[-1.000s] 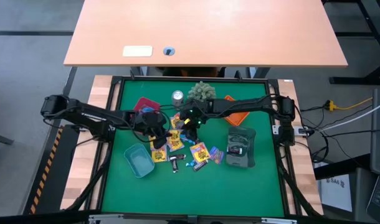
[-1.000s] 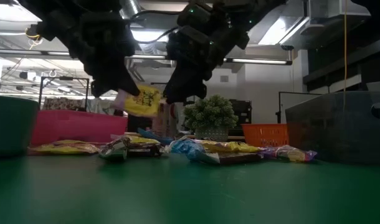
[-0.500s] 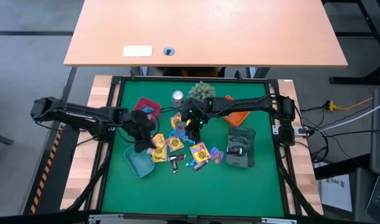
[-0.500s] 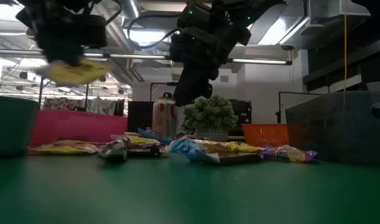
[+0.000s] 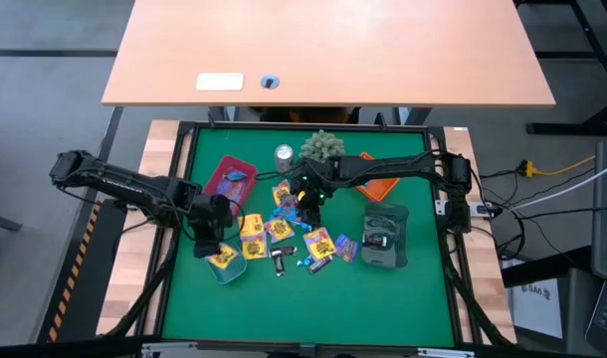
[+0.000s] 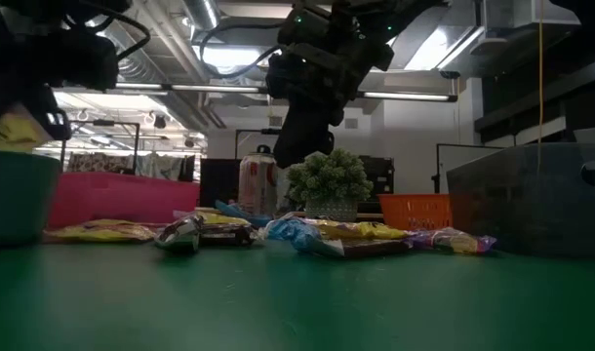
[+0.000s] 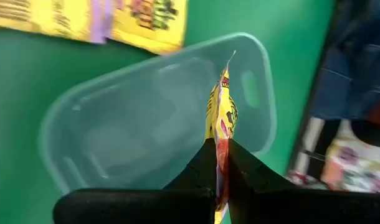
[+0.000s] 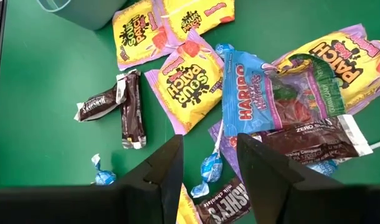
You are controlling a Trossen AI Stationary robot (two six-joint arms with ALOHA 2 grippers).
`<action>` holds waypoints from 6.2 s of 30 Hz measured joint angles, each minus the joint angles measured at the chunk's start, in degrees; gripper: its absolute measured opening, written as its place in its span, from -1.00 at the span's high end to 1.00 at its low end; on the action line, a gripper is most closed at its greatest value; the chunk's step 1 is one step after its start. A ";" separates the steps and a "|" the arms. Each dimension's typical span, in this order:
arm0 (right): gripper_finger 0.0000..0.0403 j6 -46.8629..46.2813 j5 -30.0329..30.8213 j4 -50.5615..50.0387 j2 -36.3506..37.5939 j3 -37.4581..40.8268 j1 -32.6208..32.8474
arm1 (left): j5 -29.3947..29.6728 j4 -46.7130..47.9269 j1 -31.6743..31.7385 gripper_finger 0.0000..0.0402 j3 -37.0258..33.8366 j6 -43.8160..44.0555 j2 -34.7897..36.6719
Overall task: Sort candy
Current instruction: Put the yellow candy into the blue transparent bin, then put the blue gummy into the red transparent bin
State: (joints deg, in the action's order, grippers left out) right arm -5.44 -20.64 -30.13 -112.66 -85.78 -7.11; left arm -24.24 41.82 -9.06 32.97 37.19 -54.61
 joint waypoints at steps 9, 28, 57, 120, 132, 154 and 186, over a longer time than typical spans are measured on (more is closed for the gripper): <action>0.26 0.01 0.00 -0.02 0.00 0.00 0.00 | 8.65 -0.15 -1.93 0.99 0.00 0.26 0.00; 0.26 0.02 0.00 -0.02 0.00 0.00 0.00 | 12.71 -2.19 -1.91 0.32 0.00 3.22 -0.13; 0.26 1.20 0.02 -0.41 0.03 0.02 0.00 | 20.73 -19.90 -1.91 0.27 0.00 3.17 -0.13; 0.26 5.92 17.68 17.09 25.51 30.82 10.10 | 40.69 -50.25 11.58 0.27 0.04 2.71 -33.94; 0.26 5.93 17.68 17.25 25.51 30.82 10.10 | 40.08 -50.40 11.56 0.52 0.04 2.71 -33.96; 0.26 5.93 17.67 17.18 25.51 30.82 10.10 | 38.70 -52.95 11.56 1.00 -0.02 2.71 -33.75; 0.26 5.89 17.66 17.14 25.51 30.77 10.10 | 38.13 -27.94 16.48 1.00 -0.02 -3.21 -0.56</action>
State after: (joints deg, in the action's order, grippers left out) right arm 0.45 -2.98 -12.99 -87.15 -55.00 2.98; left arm 13.89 13.88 7.42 32.95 33.98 -55.17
